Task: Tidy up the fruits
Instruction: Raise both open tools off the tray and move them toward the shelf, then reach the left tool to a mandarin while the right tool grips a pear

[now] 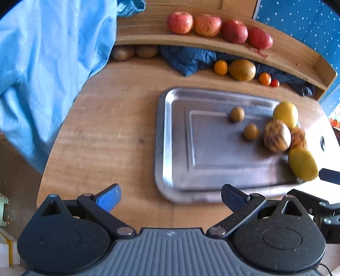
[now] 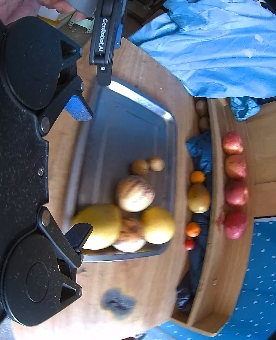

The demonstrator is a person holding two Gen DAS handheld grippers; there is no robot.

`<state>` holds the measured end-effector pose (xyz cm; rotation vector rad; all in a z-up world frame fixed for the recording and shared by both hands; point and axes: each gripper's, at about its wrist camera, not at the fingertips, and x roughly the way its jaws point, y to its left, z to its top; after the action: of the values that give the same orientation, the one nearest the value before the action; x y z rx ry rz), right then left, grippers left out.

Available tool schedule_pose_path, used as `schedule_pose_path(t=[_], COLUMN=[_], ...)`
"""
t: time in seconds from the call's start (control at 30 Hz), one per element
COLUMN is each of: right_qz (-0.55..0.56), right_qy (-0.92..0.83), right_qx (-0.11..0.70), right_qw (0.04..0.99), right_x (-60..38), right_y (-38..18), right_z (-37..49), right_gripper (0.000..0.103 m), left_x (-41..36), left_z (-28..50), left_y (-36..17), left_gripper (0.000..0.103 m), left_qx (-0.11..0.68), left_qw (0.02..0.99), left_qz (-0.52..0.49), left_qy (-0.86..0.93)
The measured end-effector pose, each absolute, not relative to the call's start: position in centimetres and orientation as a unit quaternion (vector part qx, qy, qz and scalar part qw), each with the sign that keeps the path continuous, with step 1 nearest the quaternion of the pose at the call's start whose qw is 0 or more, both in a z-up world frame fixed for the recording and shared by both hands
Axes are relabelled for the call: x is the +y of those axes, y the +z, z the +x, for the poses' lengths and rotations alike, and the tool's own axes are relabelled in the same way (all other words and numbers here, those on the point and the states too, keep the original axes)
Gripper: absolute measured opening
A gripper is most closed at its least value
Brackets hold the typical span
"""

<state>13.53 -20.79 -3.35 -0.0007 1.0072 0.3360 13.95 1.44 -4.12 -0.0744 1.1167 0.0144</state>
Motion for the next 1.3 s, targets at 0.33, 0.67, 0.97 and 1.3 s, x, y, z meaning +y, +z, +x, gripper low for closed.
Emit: schedule_pose_path(t=[0.33, 0.67, 0.97, 1.3], right_qz=[0.003, -0.007, -0.020, -0.116], right_qy=[0.125, 0.095, 0.057, 0.068], right_qx=[0.440, 0.416, 0.412, 0.414], right_qw=[0.889, 0.904, 0.909, 0.900], right_x=[-21.0, -20.5, -20.6, -18.1], right_y=[-2.6, -3.1, -3.9, -5.2], right_z=[19.0, 23.7, 26.3, 28.5], right_gripper=[0.102, 0.102, 0.102, 0.102], left_x=[0.3, -1.2, -2.3, -1.8], left_z=[21.6, 28.8, 34.1, 37.9], left_y=[-3.1, -2.8, -4.2, -6.1], left_gripper=[0.102, 0.102, 0.102, 0.102], left_qx=[0.509, 0.496, 0.503, 0.514], left_qw=[0.860, 0.865, 0.856, 0.843], left_qz=[-0.020, -0.002, 0.008, -0.041], left_qy=[-0.033, -0.073, -0.119, -0.150])
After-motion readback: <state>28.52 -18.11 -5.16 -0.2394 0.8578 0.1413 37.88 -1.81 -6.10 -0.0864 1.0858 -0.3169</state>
